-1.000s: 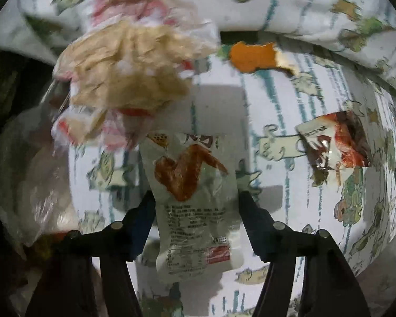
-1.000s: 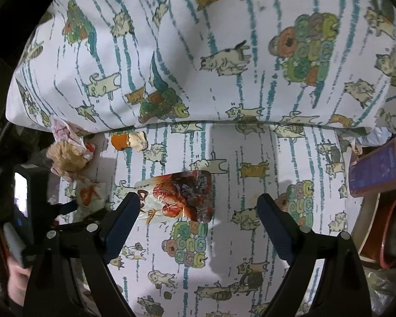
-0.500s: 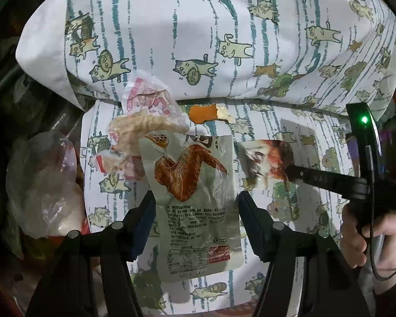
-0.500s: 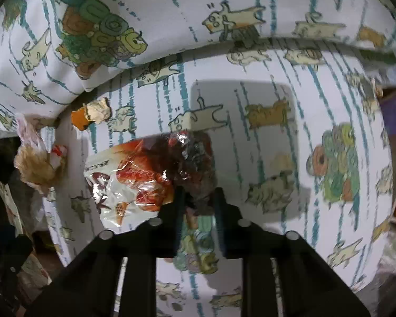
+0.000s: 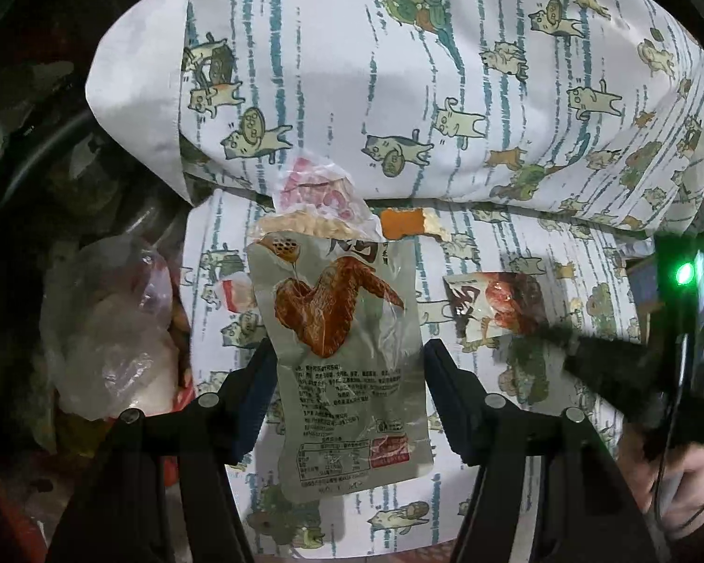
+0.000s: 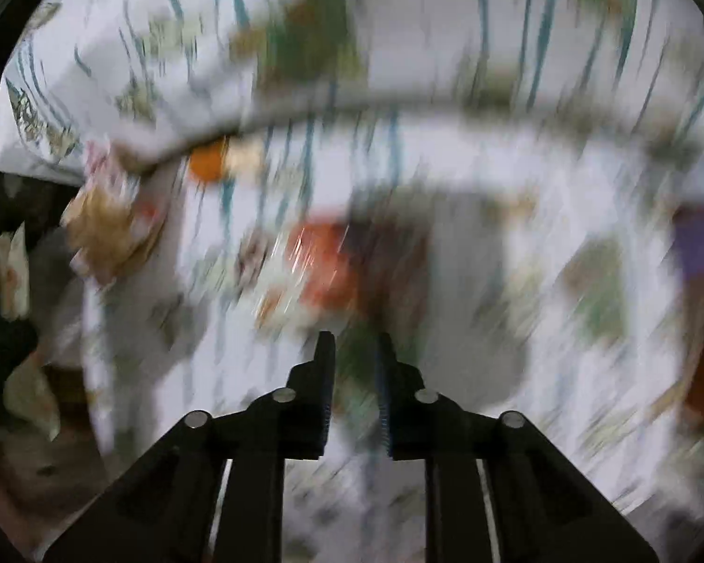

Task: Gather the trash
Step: 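Lift the chicken-wing packet with the left tool while the right tool lifts the red wrapper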

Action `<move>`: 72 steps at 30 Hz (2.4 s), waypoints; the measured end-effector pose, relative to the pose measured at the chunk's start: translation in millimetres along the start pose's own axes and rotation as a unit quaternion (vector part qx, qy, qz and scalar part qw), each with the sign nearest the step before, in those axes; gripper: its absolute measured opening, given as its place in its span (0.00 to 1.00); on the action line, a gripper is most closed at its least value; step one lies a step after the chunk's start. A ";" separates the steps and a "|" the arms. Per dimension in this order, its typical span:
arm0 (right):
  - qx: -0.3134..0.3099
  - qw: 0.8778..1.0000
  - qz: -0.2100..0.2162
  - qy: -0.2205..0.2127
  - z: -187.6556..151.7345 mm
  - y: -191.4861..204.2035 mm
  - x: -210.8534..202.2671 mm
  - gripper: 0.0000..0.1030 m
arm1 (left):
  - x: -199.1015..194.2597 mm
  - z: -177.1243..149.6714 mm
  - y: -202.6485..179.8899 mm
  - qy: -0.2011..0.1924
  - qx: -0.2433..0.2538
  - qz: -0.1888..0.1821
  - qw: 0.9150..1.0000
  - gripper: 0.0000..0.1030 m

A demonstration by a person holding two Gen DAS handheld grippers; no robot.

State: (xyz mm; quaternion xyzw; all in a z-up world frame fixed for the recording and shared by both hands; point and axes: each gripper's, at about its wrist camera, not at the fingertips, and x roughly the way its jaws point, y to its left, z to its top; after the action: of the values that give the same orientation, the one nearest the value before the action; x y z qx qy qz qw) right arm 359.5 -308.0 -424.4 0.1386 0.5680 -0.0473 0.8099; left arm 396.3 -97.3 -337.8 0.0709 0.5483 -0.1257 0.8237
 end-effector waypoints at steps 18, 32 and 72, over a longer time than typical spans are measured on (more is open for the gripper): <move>-0.004 0.999 -0.046 0.004 61.1 6.2 60.2 0.11 | -19.2 6.3 9.6 -0.065 0.000 0.016 0.998 0.63; -0.044 0.995 0.023 0.088 25.3 14.5 36.4 0.11 | -27.3 -0.9 27.3 -0.081 0.007 0.049 0.995 0.63; -0.199 0.979 -0.010 0.045 37.7 62.9 23.5 0.48 | -47.2 2.8 39.8 -0.092 -0.053 -0.012 0.994 0.63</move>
State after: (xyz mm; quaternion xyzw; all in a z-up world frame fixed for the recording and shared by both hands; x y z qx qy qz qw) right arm 416.6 -256.4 -423.7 -0.0294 0.6033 0.0652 0.7943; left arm 392.8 -53.7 -294.1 0.0088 0.4765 -0.1129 0.8718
